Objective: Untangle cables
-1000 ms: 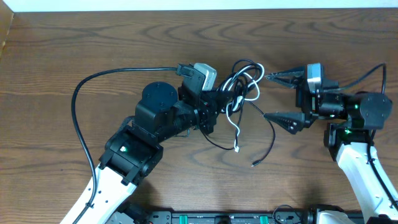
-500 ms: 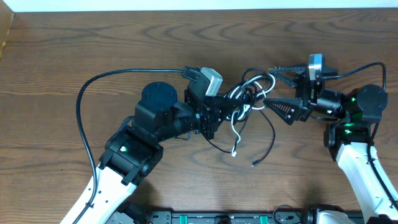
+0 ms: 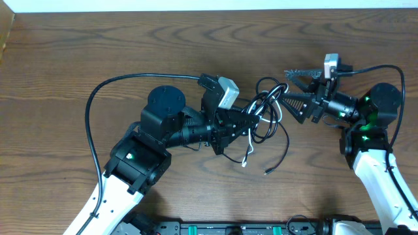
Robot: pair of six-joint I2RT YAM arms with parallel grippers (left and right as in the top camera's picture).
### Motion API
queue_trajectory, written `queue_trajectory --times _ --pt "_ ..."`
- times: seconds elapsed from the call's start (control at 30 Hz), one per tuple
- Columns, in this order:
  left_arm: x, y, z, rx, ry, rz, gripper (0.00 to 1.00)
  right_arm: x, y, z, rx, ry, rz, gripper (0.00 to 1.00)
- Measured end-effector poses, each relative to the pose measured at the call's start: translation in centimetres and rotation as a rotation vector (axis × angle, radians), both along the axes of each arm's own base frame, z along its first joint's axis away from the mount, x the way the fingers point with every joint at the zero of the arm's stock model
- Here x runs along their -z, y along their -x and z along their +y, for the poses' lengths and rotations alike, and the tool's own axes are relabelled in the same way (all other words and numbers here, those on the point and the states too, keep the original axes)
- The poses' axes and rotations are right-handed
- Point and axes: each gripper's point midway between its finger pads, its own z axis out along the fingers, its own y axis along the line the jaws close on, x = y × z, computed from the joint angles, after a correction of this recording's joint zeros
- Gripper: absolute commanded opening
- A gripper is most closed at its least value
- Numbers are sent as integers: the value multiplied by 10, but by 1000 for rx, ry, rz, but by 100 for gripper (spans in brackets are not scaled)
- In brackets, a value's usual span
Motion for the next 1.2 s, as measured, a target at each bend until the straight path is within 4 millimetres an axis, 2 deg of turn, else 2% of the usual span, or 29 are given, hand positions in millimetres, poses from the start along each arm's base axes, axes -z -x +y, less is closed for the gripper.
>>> queue_trajectory --times 0.33,0.6,0.73,0.97,1.2 --pt "0 1 0 12 1 -7 8 18 -5 -2 35 24 67 99" --pt "-1 1 0 12 3 -11 8 22 -6 -3 45 44 54 99" --pt "-1 1 0 11 3 -11 7 32 -8 -5 70 63 90 99" --pt "-2 1 0 11 5 -15 7 56 -15 -14 160 101 195 99" --pt "-12 10 2 42 31 -44 7 64 -28 -26 260 129 210 99"
